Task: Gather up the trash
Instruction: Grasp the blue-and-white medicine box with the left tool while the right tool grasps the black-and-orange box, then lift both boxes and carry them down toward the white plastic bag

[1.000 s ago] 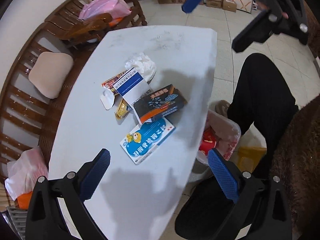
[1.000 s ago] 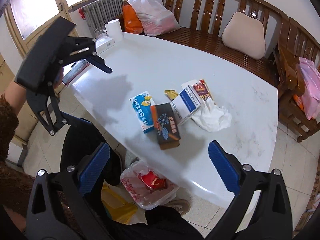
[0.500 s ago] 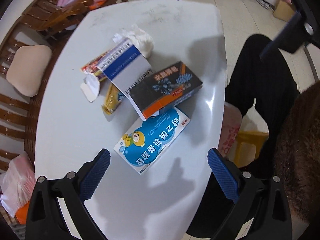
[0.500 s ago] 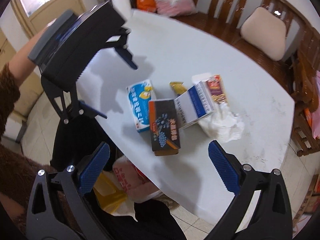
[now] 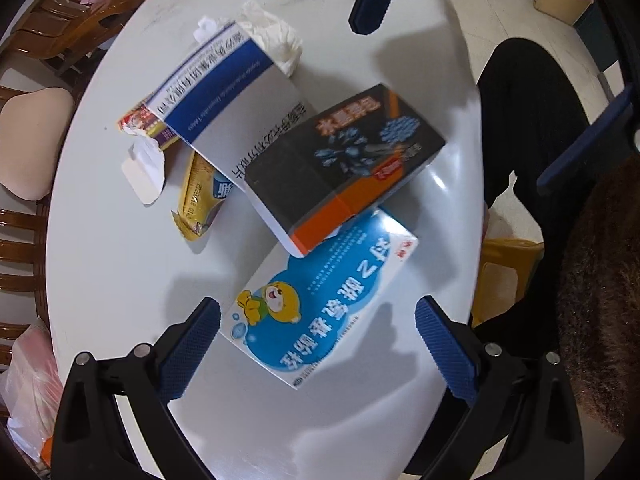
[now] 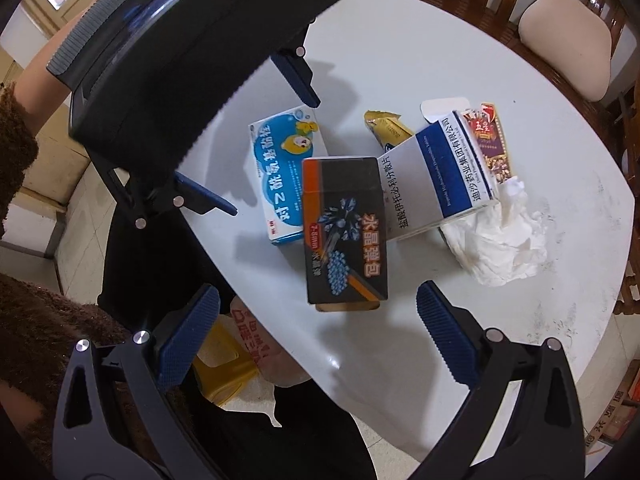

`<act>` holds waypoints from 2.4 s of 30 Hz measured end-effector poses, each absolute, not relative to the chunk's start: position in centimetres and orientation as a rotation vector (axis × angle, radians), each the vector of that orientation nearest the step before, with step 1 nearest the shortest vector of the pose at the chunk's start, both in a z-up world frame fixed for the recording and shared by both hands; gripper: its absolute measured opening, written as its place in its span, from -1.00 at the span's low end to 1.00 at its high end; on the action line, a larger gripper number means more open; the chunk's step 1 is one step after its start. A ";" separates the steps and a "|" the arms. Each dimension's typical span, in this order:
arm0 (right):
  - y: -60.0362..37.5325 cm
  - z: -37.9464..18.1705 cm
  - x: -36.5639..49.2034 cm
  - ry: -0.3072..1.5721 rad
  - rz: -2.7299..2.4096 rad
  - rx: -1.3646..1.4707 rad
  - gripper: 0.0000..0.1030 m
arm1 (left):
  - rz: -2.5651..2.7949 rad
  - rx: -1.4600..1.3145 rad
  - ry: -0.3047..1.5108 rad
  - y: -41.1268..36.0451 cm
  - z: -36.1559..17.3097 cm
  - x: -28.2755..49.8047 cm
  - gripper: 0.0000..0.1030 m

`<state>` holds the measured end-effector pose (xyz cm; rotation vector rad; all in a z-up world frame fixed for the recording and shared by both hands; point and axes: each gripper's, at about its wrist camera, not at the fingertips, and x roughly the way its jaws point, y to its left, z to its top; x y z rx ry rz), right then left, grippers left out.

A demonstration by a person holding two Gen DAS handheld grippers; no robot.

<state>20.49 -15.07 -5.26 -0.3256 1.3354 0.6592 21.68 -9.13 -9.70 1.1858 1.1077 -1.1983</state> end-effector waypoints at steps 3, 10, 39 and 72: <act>-14.8 -6.2 20.9 1.349 0.663 -0.325 0.87 | -1.199 1.198 1.119 -9.4 -10.4 22.0 0.85; -13.9 -8.5 21.9 1.379 0.660 -0.332 0.87 | -1.204 1.210 1.134 -9.9 -11.6 22.3 0.85; -14.6 -9.9 23.1 1.374 0.596 -0.257 0.05 | -1.197 1.080 1.198 -8.9 -11.0 23.9 0.53; -18.9 -4.2 18.2 1.280 0.307 -0.202 0.04 | -0.663 0.626 1.147 -4.8 -7.4 24.0 0.20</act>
